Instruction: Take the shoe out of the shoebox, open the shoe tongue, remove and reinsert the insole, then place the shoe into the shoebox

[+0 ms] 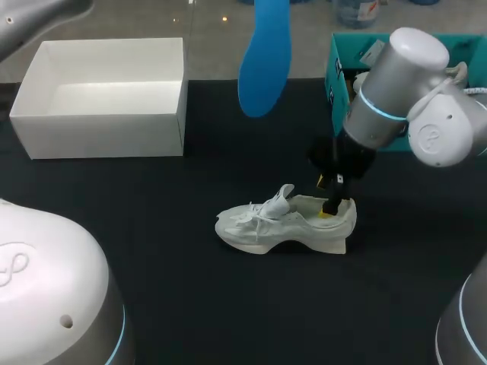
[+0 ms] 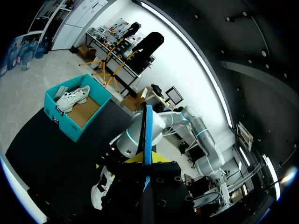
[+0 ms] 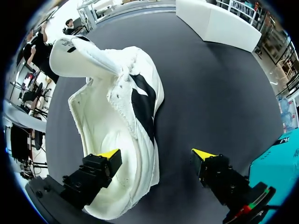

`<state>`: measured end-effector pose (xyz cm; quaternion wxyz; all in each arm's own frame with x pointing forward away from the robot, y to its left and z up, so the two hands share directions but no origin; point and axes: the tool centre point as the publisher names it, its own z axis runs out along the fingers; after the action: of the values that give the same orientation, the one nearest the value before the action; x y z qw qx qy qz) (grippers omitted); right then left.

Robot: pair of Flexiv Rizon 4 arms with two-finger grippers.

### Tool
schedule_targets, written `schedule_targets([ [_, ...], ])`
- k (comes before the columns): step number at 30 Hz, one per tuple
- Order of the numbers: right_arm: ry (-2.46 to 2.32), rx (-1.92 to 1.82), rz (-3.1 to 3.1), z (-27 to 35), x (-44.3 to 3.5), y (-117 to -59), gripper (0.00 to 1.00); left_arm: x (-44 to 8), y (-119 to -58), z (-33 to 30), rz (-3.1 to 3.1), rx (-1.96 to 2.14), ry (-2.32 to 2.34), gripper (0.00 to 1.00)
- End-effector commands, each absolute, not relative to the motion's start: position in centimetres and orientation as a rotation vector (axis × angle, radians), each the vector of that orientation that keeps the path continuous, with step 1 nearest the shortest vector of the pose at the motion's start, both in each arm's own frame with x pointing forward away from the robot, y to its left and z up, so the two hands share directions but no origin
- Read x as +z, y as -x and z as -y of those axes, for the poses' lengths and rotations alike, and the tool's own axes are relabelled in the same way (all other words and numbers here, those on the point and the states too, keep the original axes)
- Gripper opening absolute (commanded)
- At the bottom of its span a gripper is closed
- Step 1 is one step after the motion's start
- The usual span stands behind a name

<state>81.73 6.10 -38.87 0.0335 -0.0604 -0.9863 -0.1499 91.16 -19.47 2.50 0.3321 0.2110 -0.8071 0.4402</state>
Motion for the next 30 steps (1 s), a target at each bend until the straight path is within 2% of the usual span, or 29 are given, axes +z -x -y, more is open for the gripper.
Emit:
schedule_targets([
  [1, 0.178, -0.47, 3.027, -6.1, -39.5, -81.8, 0.0, 2.5, -91.1, 19.4, 2.109, 1.151, -0.55, 0.0],
  [22, 0.152, -0.497, 3.02, -6.1, -39.7, -82.0, 0.0, 2.5, -91.1, 19.4, 2.109, 1.151, -0.55, 0.0],
  [30, 0.127, -0.484, 3.062, -4.9, -36.6, -82.4, 0.0, 2.5, -91.1, 19.4, 2.109, 1.151, -0.55, 0.0],
])
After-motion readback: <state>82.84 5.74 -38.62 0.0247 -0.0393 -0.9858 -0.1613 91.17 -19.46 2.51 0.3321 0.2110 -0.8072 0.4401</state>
